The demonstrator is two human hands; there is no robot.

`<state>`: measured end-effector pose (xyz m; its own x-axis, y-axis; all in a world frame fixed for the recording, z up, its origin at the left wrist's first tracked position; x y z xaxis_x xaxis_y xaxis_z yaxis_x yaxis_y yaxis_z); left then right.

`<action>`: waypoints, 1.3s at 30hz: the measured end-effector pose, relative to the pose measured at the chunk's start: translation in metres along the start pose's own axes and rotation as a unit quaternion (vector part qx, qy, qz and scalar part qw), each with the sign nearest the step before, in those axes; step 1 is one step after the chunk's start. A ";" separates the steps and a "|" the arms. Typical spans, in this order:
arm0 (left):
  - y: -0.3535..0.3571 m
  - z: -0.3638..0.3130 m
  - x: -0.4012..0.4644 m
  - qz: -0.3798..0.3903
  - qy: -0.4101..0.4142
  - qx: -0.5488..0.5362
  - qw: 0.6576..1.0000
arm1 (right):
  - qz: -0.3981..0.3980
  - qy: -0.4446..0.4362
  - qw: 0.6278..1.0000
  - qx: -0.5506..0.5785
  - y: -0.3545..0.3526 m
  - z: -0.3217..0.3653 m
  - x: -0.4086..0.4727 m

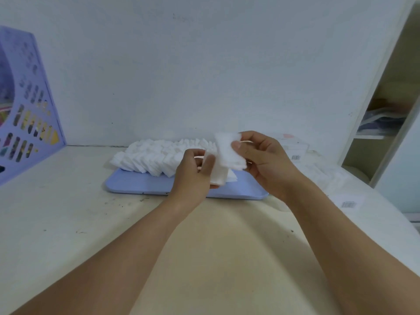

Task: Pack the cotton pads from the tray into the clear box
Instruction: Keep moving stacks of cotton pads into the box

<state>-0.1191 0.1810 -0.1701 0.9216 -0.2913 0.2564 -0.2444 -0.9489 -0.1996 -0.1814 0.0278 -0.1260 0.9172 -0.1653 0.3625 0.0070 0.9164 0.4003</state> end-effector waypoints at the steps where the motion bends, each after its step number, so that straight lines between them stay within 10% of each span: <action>1: 0.002 0.000 -0.001 0.010 -0.001 -0.005 1.000 | 0.001 -0.011 0.998 -0.054 0.001 -0.003 -0.001; 8: 0.003 -0.003 -0.003 0.074 -0.097 -0.134 0.984 | -0.019 -0.086 0.964 -0.251 0.000 -0.010 -0.002; 19: 0.007 -0.013 -0.006 0.121 -0.137 -0.295 0.938 | -0.074 -0.107 0.964 -0.234 -0.007 -0.013 0.000; 27: 0.006 -0.007 -0.008 0.116 -0.047 -0.110 0.986 | -0.048 -0.115 0.957 -0.263 -0.002 -0.014 -0.001; 39: 0.005 -0.003 -0.005 0.117 -0.102 -0.163 0.974 | -0.117 -0.146 0.970 -0.157 -0.004 0.000 0.000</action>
<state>-0.1257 0.1778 -0.1698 0.8613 -0.5065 0.0399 -0.5079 -0.8567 0.0895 -0.1812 0.0239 -0.1277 0.7242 -0.4371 0.5333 0.3647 0.8992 0.2418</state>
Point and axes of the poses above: each hand's wrist, its own x-axis towards the middle knuckle, its own y-axis out of the palm, z = x × y, the point moved 2 cm from there along x, towards the middle knuckle, and after that the axes turned 15 degrees about x, right-handed, at the moved point
